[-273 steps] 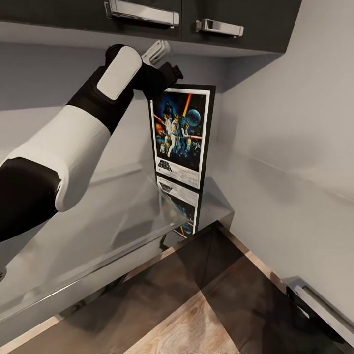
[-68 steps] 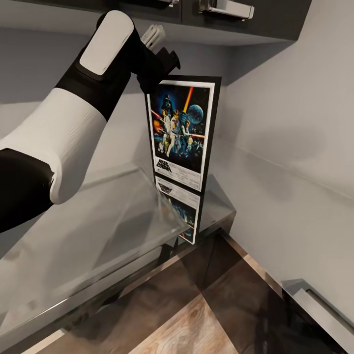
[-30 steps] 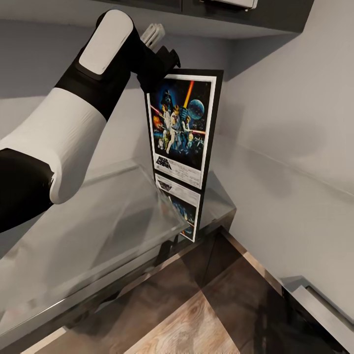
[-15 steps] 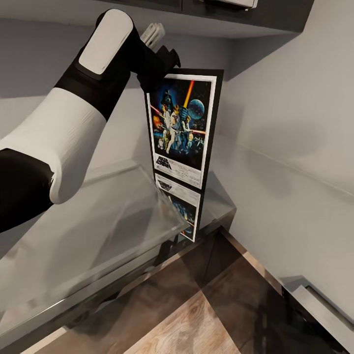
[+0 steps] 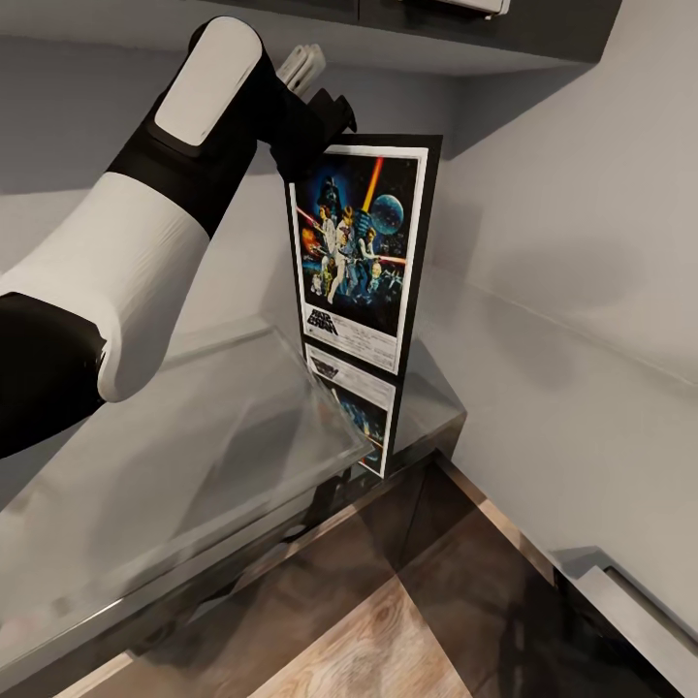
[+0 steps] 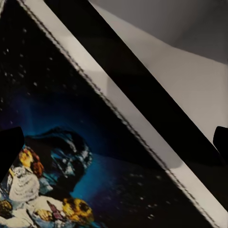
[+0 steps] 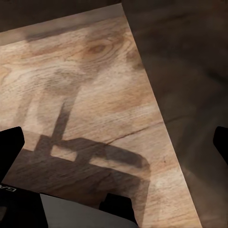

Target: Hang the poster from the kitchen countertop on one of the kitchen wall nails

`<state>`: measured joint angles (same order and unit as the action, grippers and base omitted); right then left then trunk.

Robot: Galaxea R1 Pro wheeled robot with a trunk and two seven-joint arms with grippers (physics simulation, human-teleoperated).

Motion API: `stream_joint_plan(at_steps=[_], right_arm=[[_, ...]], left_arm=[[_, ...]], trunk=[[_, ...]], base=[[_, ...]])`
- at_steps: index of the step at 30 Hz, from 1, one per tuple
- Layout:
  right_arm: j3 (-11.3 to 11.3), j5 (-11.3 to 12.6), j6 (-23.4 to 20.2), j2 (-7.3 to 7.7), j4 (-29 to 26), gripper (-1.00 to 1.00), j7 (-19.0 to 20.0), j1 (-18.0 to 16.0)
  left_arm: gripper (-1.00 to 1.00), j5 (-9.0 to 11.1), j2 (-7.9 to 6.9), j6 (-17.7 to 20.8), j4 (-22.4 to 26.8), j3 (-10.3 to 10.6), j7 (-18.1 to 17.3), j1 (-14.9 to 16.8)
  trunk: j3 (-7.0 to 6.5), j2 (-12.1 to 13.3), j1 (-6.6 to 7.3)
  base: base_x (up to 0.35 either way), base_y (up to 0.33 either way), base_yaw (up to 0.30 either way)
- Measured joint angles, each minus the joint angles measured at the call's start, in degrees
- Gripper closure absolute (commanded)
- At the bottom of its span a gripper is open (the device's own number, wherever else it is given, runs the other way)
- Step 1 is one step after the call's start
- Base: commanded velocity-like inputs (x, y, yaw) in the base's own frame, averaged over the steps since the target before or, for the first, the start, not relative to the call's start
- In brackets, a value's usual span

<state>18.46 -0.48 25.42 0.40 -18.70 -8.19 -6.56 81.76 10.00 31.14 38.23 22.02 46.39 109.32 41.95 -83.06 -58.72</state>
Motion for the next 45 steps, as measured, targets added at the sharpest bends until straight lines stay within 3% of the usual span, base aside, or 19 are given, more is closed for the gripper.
stream_joint_plan(at_steps=[45], right_arm=[[0.0, 0.0, 0.0, 0.02, 0.05, -1.0, 0.01, 0.0]], left_arm=[[-1.0, -0.43, 0.0, 0.66, 0.08, -0.26, 0.19, -0.06]], trunk=[[-0.53, 0.01, -0.01]], base=[[0.013, 0.0, 0.0]])
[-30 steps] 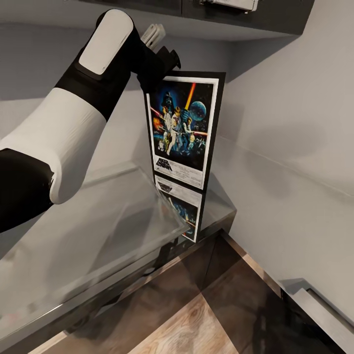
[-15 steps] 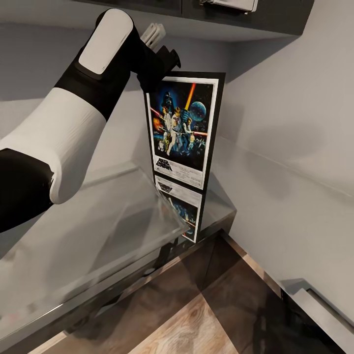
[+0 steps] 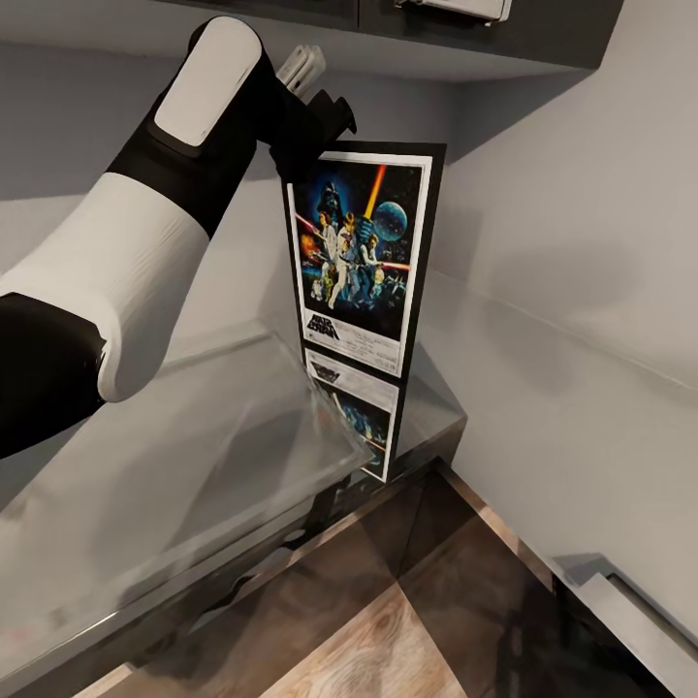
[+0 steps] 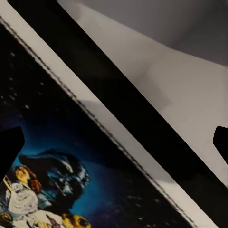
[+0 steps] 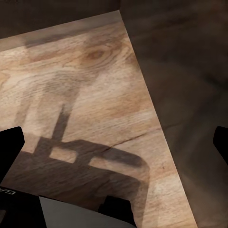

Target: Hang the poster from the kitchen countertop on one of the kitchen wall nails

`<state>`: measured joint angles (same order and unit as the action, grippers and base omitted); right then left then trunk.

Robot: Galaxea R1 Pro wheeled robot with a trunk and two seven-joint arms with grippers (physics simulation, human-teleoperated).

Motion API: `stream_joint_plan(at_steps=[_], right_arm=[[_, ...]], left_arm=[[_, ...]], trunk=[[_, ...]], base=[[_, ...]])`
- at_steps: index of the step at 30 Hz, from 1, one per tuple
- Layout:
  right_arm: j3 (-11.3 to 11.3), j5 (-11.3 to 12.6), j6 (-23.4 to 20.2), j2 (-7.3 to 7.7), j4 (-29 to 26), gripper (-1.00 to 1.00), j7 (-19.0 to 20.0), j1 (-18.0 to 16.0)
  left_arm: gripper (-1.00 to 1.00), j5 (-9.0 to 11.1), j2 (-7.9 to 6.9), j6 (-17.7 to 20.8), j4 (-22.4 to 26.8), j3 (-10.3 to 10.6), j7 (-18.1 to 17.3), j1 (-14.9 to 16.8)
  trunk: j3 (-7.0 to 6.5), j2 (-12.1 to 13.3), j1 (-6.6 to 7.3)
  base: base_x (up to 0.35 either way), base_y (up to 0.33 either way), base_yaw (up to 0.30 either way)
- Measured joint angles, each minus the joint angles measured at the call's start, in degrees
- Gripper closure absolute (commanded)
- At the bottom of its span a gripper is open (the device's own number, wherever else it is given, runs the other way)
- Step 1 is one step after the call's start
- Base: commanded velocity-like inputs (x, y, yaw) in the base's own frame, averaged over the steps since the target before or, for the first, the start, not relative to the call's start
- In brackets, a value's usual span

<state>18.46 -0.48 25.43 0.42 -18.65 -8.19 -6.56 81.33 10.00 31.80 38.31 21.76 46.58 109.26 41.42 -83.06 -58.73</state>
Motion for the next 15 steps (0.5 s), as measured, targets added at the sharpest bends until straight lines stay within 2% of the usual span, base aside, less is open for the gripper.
stream_joint_plan(at_steps=[15], right_arm=[[0.04, 0.0, 0.0, -0.02, 0.0, -1.0, -0.01, 0.0]], left_arm=[[-1.0, 0.06, 0.0, -0.03, -0.07, -0.02, 0.0, 0.01]], trunk=[[0.0, 0.0, 0.0]], base=[[0.001, 0.0, 0.0]])
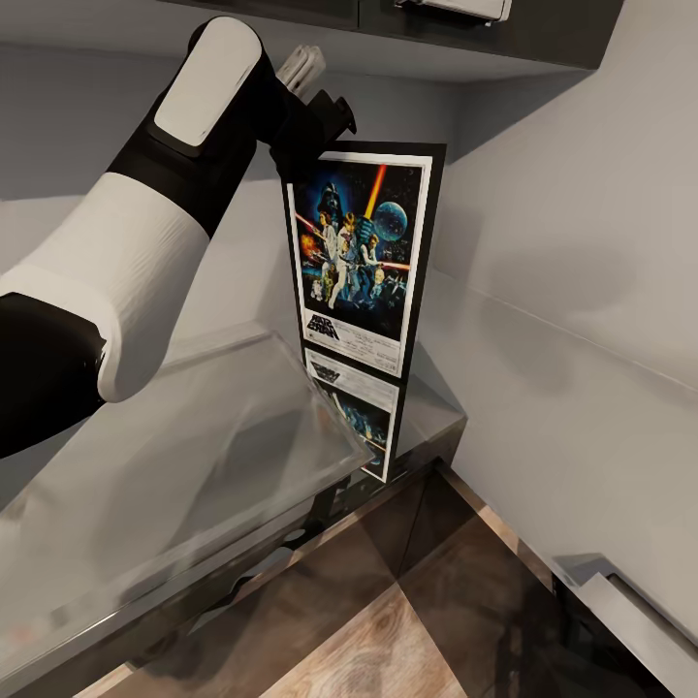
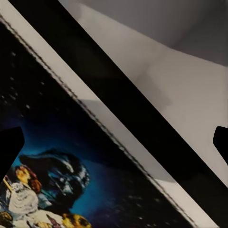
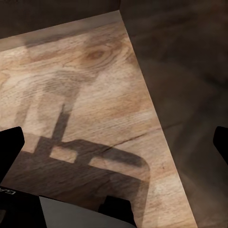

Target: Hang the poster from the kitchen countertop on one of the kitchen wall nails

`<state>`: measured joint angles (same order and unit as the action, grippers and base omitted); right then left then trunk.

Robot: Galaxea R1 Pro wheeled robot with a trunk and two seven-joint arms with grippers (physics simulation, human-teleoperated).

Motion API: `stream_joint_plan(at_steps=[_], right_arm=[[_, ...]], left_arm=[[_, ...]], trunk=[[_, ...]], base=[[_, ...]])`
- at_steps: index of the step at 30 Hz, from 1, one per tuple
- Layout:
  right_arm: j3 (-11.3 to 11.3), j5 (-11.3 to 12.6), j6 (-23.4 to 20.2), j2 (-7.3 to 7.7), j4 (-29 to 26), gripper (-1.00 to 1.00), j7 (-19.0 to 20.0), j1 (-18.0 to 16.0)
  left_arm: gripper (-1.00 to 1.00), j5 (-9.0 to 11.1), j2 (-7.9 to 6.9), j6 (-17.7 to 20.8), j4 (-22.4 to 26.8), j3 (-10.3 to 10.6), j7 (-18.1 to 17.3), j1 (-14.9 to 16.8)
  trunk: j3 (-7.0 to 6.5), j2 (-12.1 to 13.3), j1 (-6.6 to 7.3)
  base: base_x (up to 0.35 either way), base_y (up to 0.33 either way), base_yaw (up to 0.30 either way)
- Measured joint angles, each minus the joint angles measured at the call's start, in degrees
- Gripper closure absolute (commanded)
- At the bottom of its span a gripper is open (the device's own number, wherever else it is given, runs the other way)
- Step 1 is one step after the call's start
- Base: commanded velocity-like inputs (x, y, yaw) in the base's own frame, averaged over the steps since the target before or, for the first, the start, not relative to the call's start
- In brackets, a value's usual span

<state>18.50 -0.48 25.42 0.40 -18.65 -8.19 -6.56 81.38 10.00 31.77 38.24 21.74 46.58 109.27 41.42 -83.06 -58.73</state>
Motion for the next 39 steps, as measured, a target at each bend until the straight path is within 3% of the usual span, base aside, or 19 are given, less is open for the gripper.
stream_joint_plan(at_steps=[39], right_arm=[[0.02, 0.0, 0.0, 0.0, -0.07, -1.0, 0.0, 0.01]], left_arm=[[-1.0, 0.1, 0.0, 0.06, -0.62, -0.12, 0.44, 0.0]], trunk=[[0.05, 0.0, 0.0]], base=[[0.0, 0.0, 0.0]])
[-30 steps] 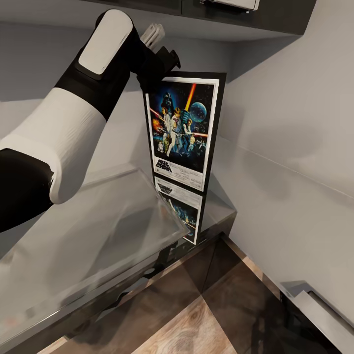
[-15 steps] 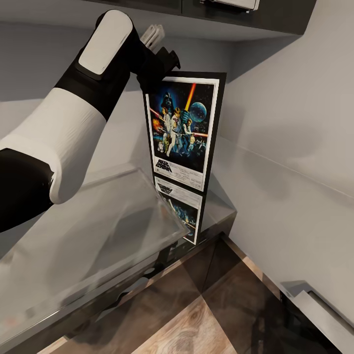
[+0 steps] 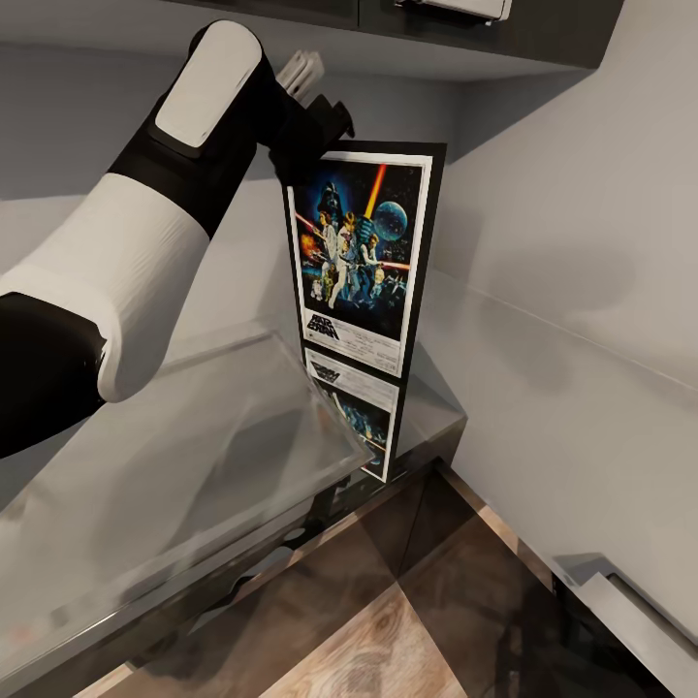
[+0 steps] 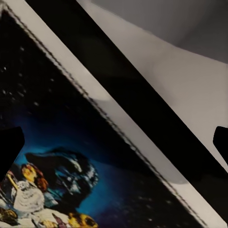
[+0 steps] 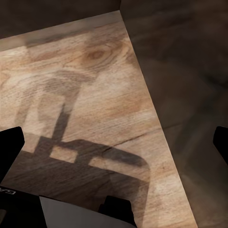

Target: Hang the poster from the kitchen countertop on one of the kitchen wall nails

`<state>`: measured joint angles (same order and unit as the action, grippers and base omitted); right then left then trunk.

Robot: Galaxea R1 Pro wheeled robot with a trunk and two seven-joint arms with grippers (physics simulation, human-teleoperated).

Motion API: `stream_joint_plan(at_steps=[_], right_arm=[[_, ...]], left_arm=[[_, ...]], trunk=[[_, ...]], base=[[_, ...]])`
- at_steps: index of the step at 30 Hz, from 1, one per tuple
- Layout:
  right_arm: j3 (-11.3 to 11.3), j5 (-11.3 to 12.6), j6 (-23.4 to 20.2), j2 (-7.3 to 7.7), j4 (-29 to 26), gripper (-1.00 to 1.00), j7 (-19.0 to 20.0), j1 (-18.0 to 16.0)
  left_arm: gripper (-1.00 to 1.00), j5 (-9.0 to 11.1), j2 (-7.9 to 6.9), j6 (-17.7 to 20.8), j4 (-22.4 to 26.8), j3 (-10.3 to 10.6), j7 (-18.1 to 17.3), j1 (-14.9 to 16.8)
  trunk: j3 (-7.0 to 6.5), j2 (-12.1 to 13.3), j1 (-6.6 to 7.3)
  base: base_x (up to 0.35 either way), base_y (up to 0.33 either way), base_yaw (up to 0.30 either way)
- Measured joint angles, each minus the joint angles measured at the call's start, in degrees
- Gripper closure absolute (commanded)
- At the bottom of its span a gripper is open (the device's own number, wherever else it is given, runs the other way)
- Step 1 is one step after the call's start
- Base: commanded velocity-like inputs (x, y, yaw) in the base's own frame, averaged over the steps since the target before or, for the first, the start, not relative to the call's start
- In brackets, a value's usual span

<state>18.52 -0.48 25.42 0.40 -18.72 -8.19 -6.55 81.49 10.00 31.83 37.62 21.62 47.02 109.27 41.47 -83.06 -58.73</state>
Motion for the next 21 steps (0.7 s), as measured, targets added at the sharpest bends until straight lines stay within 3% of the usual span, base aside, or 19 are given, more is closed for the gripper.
stream_joint_plan(at_steps=[8, 21], right_arm=[[0.01, 0.0, 0.0, 0.0, 0.05, -1.0, 0.0, -0.01], [0.02, 0.0, 0.0, 0.0, 0.02, -1.0, 0.0, 0.01]], left_arm=[[-1.0, 0.19, 0.0, -0.52, 1.33, -0.09, 3.96, 0.01], [-1.0, 0.18, 0.0, -0.51, 1.63, -0.08, 4.66, 0.04]], trunk=[[-0.01, -0.01, 0.01], [-0.01, -0.01, 0.0]], base=[[0.0, 0.0, 0.0], [0.0, 0.0, 0.0]])
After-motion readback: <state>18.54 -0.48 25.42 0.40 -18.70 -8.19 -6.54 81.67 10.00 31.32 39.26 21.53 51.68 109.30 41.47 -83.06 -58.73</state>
